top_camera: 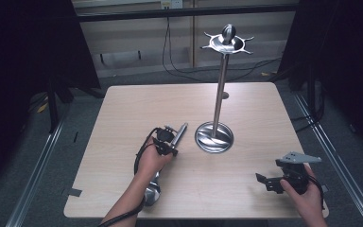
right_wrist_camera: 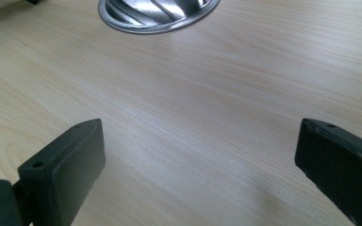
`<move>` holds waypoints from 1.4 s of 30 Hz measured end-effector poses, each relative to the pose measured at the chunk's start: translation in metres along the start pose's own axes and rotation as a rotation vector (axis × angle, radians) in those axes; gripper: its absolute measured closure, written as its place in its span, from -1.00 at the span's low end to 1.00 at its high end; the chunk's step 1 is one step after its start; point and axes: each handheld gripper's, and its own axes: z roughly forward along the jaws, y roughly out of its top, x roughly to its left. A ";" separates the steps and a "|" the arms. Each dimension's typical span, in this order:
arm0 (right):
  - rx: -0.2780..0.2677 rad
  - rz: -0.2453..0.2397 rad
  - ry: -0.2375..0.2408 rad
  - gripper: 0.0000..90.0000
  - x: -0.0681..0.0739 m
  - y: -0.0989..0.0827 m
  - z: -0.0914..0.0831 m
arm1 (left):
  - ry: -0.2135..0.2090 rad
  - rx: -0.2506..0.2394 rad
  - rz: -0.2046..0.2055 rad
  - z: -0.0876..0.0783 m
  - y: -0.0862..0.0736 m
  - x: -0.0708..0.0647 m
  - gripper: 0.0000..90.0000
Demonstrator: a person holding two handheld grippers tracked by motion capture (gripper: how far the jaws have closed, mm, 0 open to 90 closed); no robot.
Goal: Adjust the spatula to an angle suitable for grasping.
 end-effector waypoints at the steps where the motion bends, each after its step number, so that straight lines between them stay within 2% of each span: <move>1: 0.001 0.000 0.000 -0.95 0.000 0.000 0.000 | 0.000 -0.003 0.003 0.000 0.000 0.001 0.98; 3: 0.002 -0.007 0.005 -0.95 0.001 0.001 0.000 | -0.009 0.012 -0.002 -0.001 0.001 0.001 0.92; 5: 0.003 -0.006 0.006 -0.95 0.001 0.001 0.001 | -0.022 0.009 -0.005 -0.002 0.002 0.000 0.89; 7: 0.001 -0.004 0.009 -0.95 0.002 0.001 0.001 | -0.031 0.001 -0.029 -0.006 0.003 -0.002 0.80; 9: 0.002 -0.005 0.008 -0.95 0.002 0.001 0.001 | -0.042 -0.009 -0.025 -0.011 0.005 -0.002 0.72; 12: 0.002 -0.007 0.006 -0.95 0.002 0.001 0.001 | -0.033 -0.003 -0.032 -0.017 0.008 -0.003 0.63; 13: 0.003 -0.008 0.007 -0.95 0.002 0.001 0.001 | -0.018 -0.005 -0.030 -0.018 0.009 -0.002 0.61; 14: 0.003 -0.009 0.007 -0.95 0.003 0.001 0.001 | -0.011 -0.001 -0.048 -0.020 0.009 -0.002 0.58; 18: 0.002 -0.014 0.008 -0.95 0.004 0.002 0.001 | 0.025 0.042 -0.022 -0.022 0.010 0.001 0.52; 19: 0.002 -0.014 0.008 -0.95 0.003 0.002 0.001 | 0.031 0.023 -0.040 -0.021 0.010 0.001 0.51; 20: 0.003 -0.014 0.010 -0.95 0.003 0.002 0.001 | 0.033 0.026 -0.041 -0.022 0.010 0.001 0.49; 23: 0.009 -0.015 0.013 -0.95 0.003 0.002 0.001 | 0.075 0.044 -0.038 -0.021 0.012 0.003 0.46; 27: 0.008 -0.014 0.011 -0.95 0.003 0.002 0.002 | 0.090 0.060 -0.053 -0.017 0.011 0.007 0.42; 32: 0.012 -0.015 0.010 -0.95 0.003 0.001 0.002 | 0.084 0.071 -0.047 -0.012 0.010 0.009 0.40; 35: 0.012 -0.014 0.010 -0.95 0.003 0.001 0.002 | 0.097 0.088 -0.053 -0.008 0.010 0.010 0.40; 36: 0.009 -0.015 0.007 -0.95 0.003 0.001 0.002 | 0.089 0.081 -0.059 -0.007 0.010 0.010 0.40; 39: 0.010 -0.016 0.013 -0.95 0.003 0.002 0.001 | 0.090 0.115 -0.062 -0.005 0.011 0.009 0.40; 40: 0.011 -0.013 0.011 -0.95 0.003 0.001 0.001 | 0.088 0.098 -0.064 -0.003 0.011 0.009 0.40; 42: 0.013 -0.018 0.009 -0.95 0.002 0.001 0.002 | 0.100 0.115 -0.060 -0.003 0.013 0.008 0.44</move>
